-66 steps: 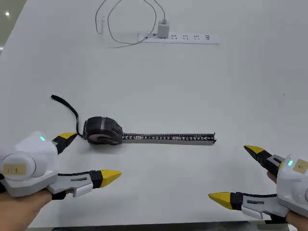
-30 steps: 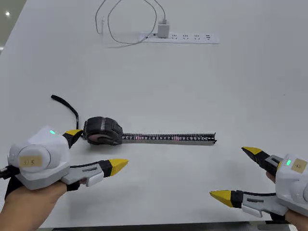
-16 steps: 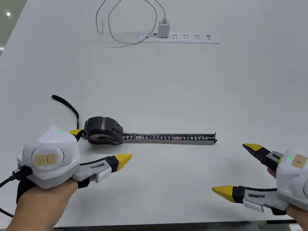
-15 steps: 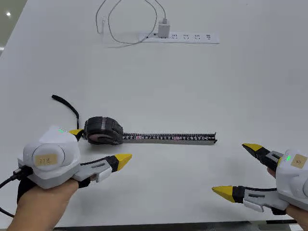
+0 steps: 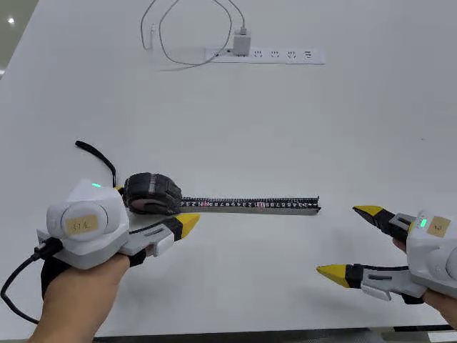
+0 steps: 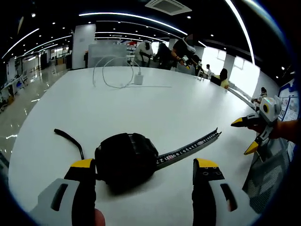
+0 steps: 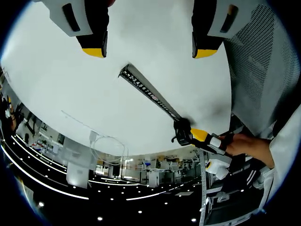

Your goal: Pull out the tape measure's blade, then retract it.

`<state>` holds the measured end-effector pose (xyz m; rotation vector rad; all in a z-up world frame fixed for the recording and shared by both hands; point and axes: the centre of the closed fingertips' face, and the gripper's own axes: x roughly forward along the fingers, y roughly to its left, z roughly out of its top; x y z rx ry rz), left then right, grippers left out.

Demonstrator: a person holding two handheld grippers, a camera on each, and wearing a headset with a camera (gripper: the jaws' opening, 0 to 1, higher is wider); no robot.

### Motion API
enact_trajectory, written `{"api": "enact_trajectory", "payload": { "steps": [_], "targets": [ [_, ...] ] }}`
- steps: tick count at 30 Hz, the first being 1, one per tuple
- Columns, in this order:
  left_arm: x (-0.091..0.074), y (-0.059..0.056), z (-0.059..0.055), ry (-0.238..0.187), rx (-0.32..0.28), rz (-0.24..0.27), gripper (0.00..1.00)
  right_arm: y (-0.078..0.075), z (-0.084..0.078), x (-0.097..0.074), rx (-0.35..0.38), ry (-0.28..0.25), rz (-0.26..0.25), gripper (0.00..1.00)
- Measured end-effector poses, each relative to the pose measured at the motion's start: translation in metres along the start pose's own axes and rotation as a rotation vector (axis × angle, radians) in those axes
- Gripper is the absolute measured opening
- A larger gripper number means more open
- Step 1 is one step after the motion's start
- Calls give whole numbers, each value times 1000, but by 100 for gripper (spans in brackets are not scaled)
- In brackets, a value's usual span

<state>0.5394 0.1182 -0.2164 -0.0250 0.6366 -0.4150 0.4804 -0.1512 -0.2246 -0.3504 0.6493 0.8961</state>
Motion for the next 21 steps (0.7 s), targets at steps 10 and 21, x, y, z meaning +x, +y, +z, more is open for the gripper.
{"api": "enact_trajectory", "payload": {
  "steps": [10,21],
  "targets": [
    [4,4,2,-10,-29,48,79,-9,4,3,-49,24,27,68],
    [8,8,1,-19,-54,104,77,-19,8,4,-97,39,45,63]
  ]
}}
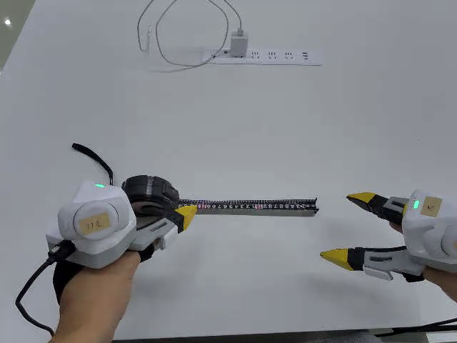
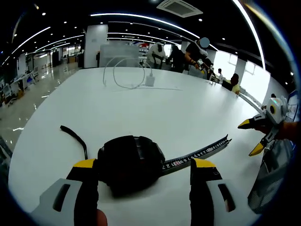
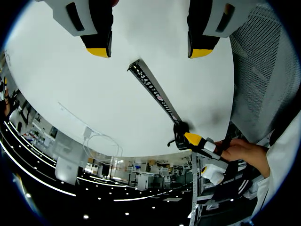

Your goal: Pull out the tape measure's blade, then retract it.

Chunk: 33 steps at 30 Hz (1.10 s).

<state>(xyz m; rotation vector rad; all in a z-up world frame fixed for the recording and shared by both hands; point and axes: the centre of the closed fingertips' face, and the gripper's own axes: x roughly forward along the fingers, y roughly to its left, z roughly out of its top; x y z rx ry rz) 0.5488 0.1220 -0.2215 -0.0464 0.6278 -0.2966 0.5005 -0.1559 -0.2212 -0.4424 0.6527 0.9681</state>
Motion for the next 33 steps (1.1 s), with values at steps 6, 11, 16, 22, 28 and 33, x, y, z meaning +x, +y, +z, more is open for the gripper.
{"api": "enact_trajectory", "payload": {
  "steps": [6,11,16,22,28,33],
  "targets": [
    [2,2,1,5,-22,22,74,-4,4,2,-33,15,20,60],
    [5,5,1,14,-39,41,72,-10,6,5,-61,29,37,59],
    [7,7,1,16,-56,53,72,-14,6,7,-84,45,59,57],
    [9,10,1,17,-74,71,70,-15,8,10,-111,62,82,57],
    [9,13,0,28,-77,95,67,-19,12,15,-137,71,103,54],
    [11,15,-1,30,-85,106,65,-23,12,19,-160,88,127,51]
  ]
}}
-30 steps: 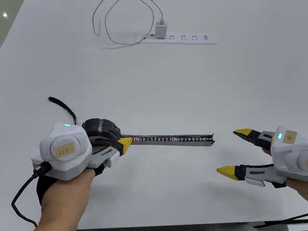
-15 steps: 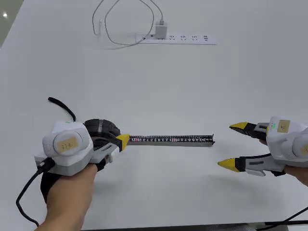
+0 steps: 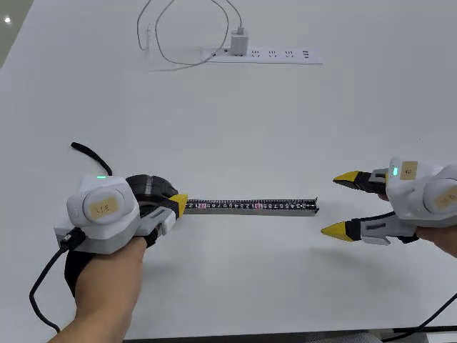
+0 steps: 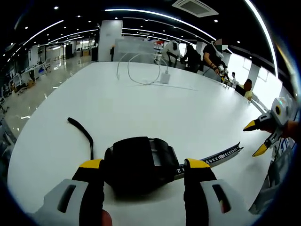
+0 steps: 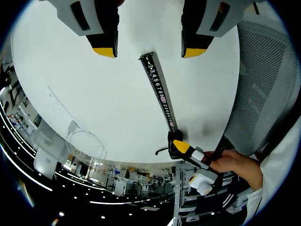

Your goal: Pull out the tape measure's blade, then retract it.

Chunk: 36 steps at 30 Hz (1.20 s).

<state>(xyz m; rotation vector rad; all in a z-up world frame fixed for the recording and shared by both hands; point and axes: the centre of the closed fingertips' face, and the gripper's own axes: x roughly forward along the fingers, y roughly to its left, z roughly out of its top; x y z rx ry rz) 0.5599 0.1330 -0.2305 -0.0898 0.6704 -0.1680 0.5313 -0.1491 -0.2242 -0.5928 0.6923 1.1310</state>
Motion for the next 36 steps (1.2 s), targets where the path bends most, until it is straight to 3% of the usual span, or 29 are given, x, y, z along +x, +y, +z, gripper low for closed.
{"api": "enact_trajectory", "payload": {
  "steps": [9,36],
  "targets": [
    [1,3,0,1,-10,16,60,-2,0,8,-32,23,49,47],
    [2,4,-1,-4,-14,11,60,3,-12,36,-161,189,199,24]
  ]
}}
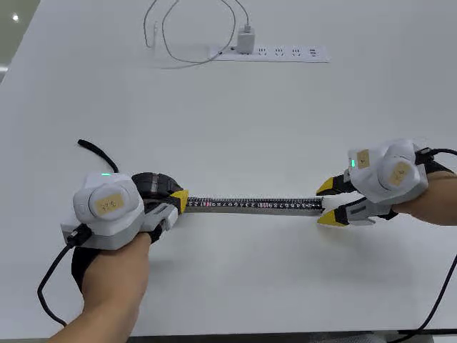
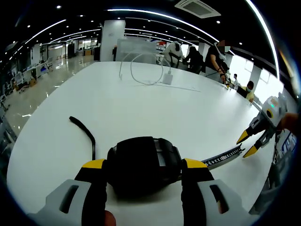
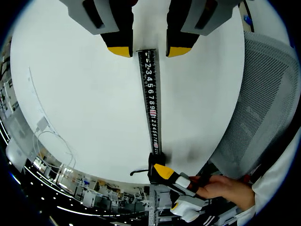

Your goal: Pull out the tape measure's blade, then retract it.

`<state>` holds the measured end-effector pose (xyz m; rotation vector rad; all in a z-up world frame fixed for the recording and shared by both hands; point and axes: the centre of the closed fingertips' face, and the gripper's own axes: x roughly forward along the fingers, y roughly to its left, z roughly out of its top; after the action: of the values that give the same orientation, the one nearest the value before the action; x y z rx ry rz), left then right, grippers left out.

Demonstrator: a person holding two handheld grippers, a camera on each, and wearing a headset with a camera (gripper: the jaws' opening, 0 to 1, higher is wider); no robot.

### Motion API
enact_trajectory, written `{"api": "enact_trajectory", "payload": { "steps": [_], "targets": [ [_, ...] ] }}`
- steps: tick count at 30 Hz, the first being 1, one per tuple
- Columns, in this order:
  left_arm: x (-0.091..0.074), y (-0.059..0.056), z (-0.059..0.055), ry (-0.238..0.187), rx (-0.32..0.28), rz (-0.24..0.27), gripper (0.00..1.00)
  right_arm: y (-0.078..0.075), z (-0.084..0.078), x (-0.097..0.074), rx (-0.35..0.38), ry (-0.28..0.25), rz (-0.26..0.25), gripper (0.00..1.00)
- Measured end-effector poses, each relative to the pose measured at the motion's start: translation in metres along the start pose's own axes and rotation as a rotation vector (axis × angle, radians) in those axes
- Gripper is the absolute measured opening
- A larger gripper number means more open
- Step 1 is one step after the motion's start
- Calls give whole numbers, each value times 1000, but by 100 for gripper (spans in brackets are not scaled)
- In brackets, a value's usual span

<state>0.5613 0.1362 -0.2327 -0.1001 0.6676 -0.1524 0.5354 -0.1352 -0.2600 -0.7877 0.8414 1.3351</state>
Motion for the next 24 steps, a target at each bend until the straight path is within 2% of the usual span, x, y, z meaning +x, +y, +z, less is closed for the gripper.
{"api": "enact_trajectory", "payload": {
  "steps": [9,18,24],
  "targets": [
    [1,0,0,1,-4,-2,60,-1,-4,4,-13,25,19,20],
    [1,0,-1,2,-6,-2,60,-3,-4,3,-15,25,13,13],
    [1,0,-1,4,-12,1,61,-4,-4,3,-18,27,6,12]
  ]
}}
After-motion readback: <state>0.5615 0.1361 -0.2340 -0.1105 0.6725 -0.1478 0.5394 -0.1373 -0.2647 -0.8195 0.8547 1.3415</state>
